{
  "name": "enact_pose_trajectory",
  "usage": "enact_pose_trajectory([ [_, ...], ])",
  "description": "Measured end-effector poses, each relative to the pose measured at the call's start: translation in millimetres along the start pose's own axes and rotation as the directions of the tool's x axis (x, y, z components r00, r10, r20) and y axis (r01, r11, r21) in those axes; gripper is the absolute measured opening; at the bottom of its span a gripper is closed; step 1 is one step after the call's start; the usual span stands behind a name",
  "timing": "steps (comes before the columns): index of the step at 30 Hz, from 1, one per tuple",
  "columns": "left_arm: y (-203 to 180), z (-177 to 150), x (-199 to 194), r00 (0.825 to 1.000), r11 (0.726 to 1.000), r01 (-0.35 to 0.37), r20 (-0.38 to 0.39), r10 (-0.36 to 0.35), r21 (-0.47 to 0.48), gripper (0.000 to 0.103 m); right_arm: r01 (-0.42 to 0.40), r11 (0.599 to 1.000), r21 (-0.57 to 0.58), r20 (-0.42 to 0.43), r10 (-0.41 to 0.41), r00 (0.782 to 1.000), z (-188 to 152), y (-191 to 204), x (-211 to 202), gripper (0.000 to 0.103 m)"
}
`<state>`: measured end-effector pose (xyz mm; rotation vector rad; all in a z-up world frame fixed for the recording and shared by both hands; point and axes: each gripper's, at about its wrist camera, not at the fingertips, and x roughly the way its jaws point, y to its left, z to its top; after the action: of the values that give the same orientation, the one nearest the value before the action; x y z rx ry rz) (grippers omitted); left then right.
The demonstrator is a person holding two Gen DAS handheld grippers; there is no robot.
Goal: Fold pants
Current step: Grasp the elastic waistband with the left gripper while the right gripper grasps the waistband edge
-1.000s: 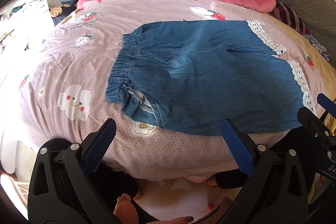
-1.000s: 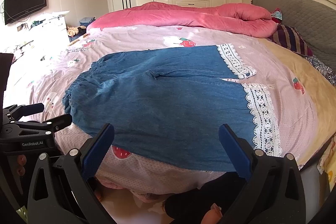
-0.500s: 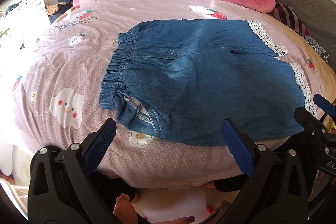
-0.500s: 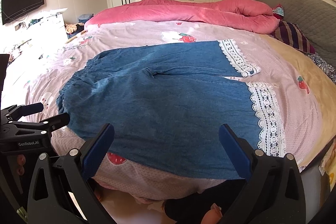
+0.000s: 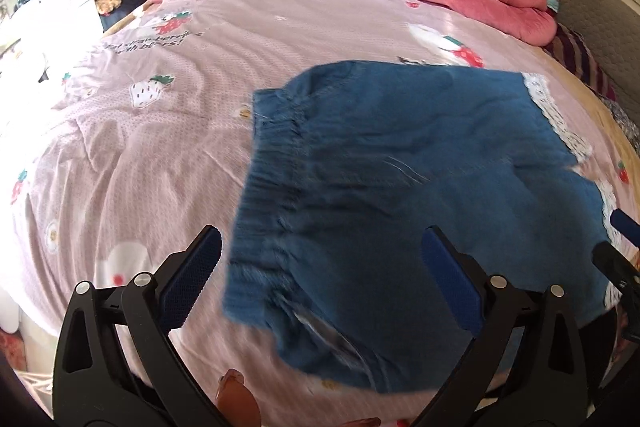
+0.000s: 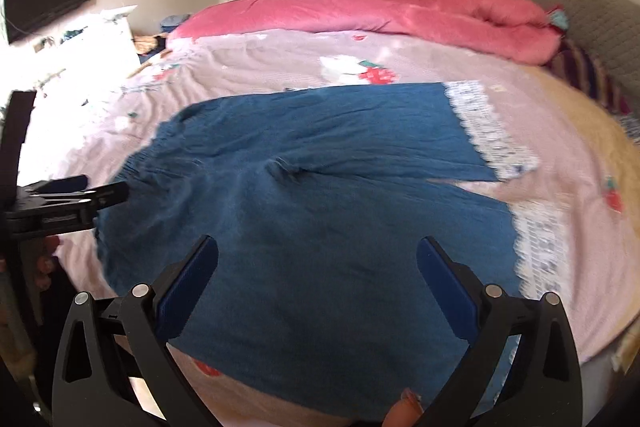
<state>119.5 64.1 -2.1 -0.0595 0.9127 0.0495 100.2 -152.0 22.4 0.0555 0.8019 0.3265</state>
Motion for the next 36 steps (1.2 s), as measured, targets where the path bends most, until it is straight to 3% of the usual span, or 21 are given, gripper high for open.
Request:
enact_pose_trajectory([
  [2, 10.1, 15.8, 10.4, 1.000, 1.000, -0.006, -0.003, 0.006, 0.000, 0.094, -0.079, 0.997, 0.024, -0.028, 0.080, 0.996, 17.9, -3.0, 14.6, 0.099],
  [4, 19.8, 30.7, 22.4, 1.000, 1.000, -0.003, -0.017, 0.003, -0.011, 0.094, -0.110, 0.994, 0.020, -0.039, 0.111, 0.993, 33.8, -2.9, 25.3, 0.099],
  [7, 35.9, 53.7, 47.5, 0.999, 1.000, -0.007, -0.046, 0.006, -0.028, 0.094, -0.108, 0.993, -0.044, -0.033, 0.107, 0.994, 57.7, 2.0, 41.4, 0.099],
  [12, 44.1, 82.1, 86.9, 0.997, 1.000, -0.006, -0.072, 0.008, 0.029, 0.094, -0.102, 0.991, -0.089, -0.086, 0.094, 0.992, 89.3, -0.9, 80.5, 0.099],
  [17, 42.1, 99.7, 109.1, 0.998, 0.998, 0.009, -0.062, -0.005, 0.065, 0.093, -0.046, 0.982, -0.181, -0.109, 0.027, 0.994, 112.9, -3.3, 114.2, 0.099],
  [21, 42.0, 106.7, 122.1, 0.997, 0.996, 0.039, -0.072, -0.033, 0.082, 0.070, -0.034, 0.969, -0.246, -0.133, 0.002, 0.991, 131.0, -1.3, 139.6, 0.099],
  [23, 42.5, 107.8, 128.7, 0.991, 0.993, 0.095, -0.097, -0.087, 0.076, 0.051, -0.034, 0.958, -0.286, -0.142, -0.007, 0.990, 139.4, 3.0, 151.3, 0.099],
  [26, 38.2, 107.4, 134.5, 0.993, 0.989, 0.082, -0.098, -0.070, 0.119, 0.039, -0.040, 0.935, -0.353, -0.155, -0.017, 0.988, 149.4, 13.2, 165.7, 0.099],
  [29, 38.9, 107.7, 134.4, 0.993, 0.988, 0.091, -0.086, -0.080, 0.125, 0.032, -0.055, 0.909, -0.413, -0.177, -0.021, 0.984, 157.9, 22.7, 182.7, 0.099],
  [36, 48.2, 110.6, 114.6, 0.990, 0.985, 0.140, -0.004, -0.141, 0.104, 0.031, -0.096, 0.844, -0.528, -0.250, -0.046, 0.967, 177.0, 46.8, 220.5, 0.099],
])
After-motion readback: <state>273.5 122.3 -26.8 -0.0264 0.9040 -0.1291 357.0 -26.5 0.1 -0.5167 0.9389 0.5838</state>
